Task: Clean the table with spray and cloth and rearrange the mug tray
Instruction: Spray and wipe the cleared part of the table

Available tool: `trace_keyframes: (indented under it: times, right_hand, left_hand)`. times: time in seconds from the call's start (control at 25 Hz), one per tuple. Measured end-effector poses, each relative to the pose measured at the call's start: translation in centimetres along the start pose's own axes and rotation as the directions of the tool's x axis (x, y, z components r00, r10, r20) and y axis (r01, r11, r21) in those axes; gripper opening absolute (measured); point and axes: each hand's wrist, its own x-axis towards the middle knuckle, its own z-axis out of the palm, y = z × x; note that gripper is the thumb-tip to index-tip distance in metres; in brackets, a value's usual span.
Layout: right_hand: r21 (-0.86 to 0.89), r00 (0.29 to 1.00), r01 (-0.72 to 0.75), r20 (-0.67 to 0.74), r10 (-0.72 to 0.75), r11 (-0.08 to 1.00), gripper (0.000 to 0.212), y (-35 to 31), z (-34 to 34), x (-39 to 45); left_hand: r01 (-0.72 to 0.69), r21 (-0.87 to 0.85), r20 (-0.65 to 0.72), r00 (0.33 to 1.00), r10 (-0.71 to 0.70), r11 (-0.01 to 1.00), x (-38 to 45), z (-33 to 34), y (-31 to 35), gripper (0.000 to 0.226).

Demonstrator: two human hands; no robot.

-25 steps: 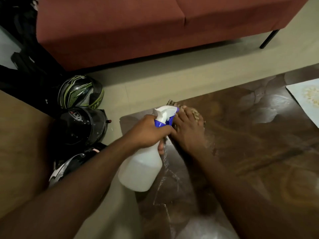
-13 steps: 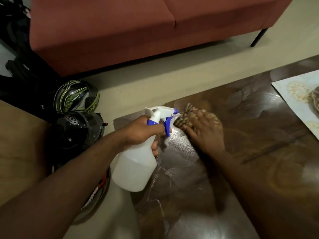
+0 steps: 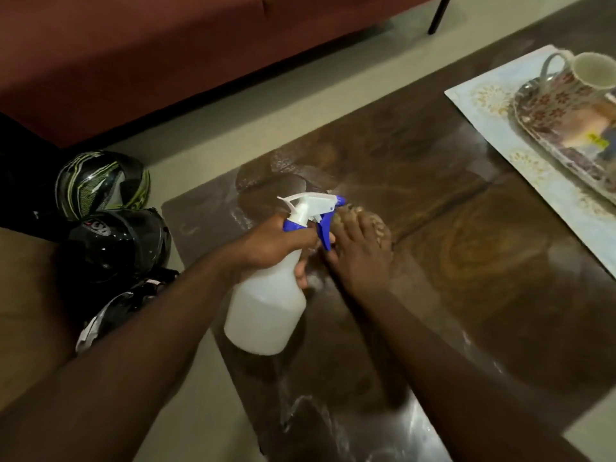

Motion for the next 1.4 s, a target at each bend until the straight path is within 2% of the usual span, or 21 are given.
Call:
trace_keyframes:
  times: [0.08, 0.12, 0.16, 0.24, 0.28, 0.4, 0.44, 0.56, 0.6, 0.64, 0.68, 0.76, 0.8, 0.92, 0.96, 1.0, 1.08, 1.16, 1.24, 1.32, 1.4]
  right_hand:
    - [-0.049, 0.969, 0.246, 0.036, -0.245, 0.968, 0.048, 3.5, -0.3, -5.7]
    - [-0.076, 0.972, 0.231, 0.052, -0.227, 0.970, 0.049, 6.2, -1.6, -6.6]
    - [-0.070, 0.997, 0.080, 0.012, -0.079, 0.994, 0.049, 8.3, -2.6, -6.1]
    - [-0.050, 0.961, -0.274, -0.037, 0.273, 0.960, 0.049, 8.9, -3.3, -5.0]
    - [-0.056, 0.948, -0.318, -0.018, 0.317, 0.946, 0.049, 7.7, -3.3, -5.3]
    - [-0.085, 0.997, 0.068, 0.049, -0.064, 0.994, 0.050, 8.0, -2.6, -10.5]
    - [-0.118, 0.997, 0.075, 0.036, -0.072, 0.990, 0.051, 10.4, -3.3, -11.4]
    - [-0.065, 0.934, -0.356, -0.057, 0.353, 0.932, 0.049, 13.3, -4.9, -9.0]
    - [-0.025, 0.914, -0.405, -0.038, 0.404, 0.914, 0.049, 11.9, -4.7, -8.9]
    - [-0.033, 0.942, -0.336, 0.006, 0.336, 0.941, 0.049, 9.6, -4.3, -10.0]
    - [-0.037, 0.989, -0.150, 0.007, 0.150, 0.988, 0.048, 7.8, -3.7, -12.7]
    - [-0.029, 0.992, 0.122, 0.044, -0.121, 0.992, 0.047, 9.9, -4.3, -18.8]
    - [-0.049, 0.992, 0.115, 0.066, -0.111, 0.992, 0.047, 12.5, -5.4, -20.1]
    - [-0.087, 0.956, -0.289, 0.021, 0.292, 0.953, 0.045, 16.2, -6.9, -18.1]
    - [-0.061, 0.938, -0.345, 0.019, 0.346, 0.937, 0.045, 15.1, -6.6, -17.5]
    - [-0.040, 0.955, -0.294, 0.021, 0.295, 0.955, 0.046, 13.5, -6.4, -18.0]
    - [-0.026, 0.999, 0.035, 0.031, -0.034, 0.999, 0.045, 11.8, -5.4, -22.3]
    - [-0.020, 0.986, 0.162, 0.054, -0.161, 0.987, 0.044, 15.7, -6.7, -24.8]
    - [-0.063, 0.997, -0.074, 0.030, 0.076, 0.995, 0.047, 19.2, -8.0, -22.8]
    - [-0.038, 0.950, -0.311, 0.023, 0.312, 0.950, 0.048, 18.0, -8.0, -21.0]
    - [-0.037, 0.977, -0.211, -0.006, 0.211, 0.977, 0.046, 13.7, -6.9, -23.4]
  left_hand:
    - [-0.007, 0.002, 0.073, 0.997, 0.007, 1.000, -0.6, 1.3, 0.0, 0.057]
    - [-0.004, -0.011, 0.118, 0.993, 0.005, 1.000, -1.1, 1.9, -0.2, 0.055]
    - [-0.004, -0.011, 0.153, 0.988, 0.005, 1.000, -1.1, 2.6, -0.4, 0.051]
    - [-0.008, 0.006, 0.181, 0.983, 0.007, 1.000, -0.5, 4.0, -0.9, 0.038]
    - [-0.015, 0.013, 0.190, 0.982, 0.012, 1.000, -0.1, 5.1, -0.9, 0.029]
    - [-0.017, 0.059, 0.265, 0.964, 0.001, 0.998, 0.3, 7.4, -0.9, 0.041]
    - [-0.016, 0.054, 0.270, 0.963, 0.001, 0.998, 0.0, 8.0, -0.8, 0.039]
    - [-0.010, 0.019, 0.290, 0.957, 0.005, 1.000, -1.0, 9.4, -0.8, 0.031]
    - [-0.012, 0.016, 0.280, 0.960, 0.007, 1.000, -1.4, 10.1, -0.6, 0.032]
    - [-0.016, 0.012, 0.258, 0.966, 0.012, 1.000, -1.9, 10.8, -0.4, 0.040]
    - [-0.020, 0.030, 0.252, 0.968, 0.011, 0.999, -2.3, 11.5, -0.5, 0.050]
    - [-0.030, 0.030, 0.289, 0.957, 0.020, 0.999, -3.2, 13.7, -1.3, 0.044]
    - [-0.016, -0.004, 0.305, 0.952, 0.016, 1.000, -3.7, 14.6, -1.5, 0.034]
    - [0.059, -0.016, 0.304, 0.951, -0.052, 0.998, -4.5, 15.9, -2.1, 0.030]
    - [0.062, -0.013, 0.300, 0.952, -0.055, 0.998, -4.5, 16.5, -2.3, 0.029]
    - [0.047, -0.011, 0.300, 0.953, -0.041, 0.999, -4.6, 17.4, -2.4, 0.033]
    - [0.032, 0.029, 0.292, 0.956, -0.039, 0.999, -4.9, 19.1, -2.5, 0.042]
    - [0.044, 0.015, 0.299, 0.953, -0.047, 0.999, -5.1, 20.4, -2.8, 0.032]
    - [0.054, 0.024, 0.296, 0.953, -0.059, 0.998, -5.4, 20.7, -3.0, 0.031]
    - [0.048, 0.031, 0.269, 0.962, -0.055, 0.998, -5.8, 21.1, -3.3, 0.030]
    - [0.056, 0.000, 0.229, 0.972, -0.055, 0.998, -6.3, 21.6, -4.2, 0.028]
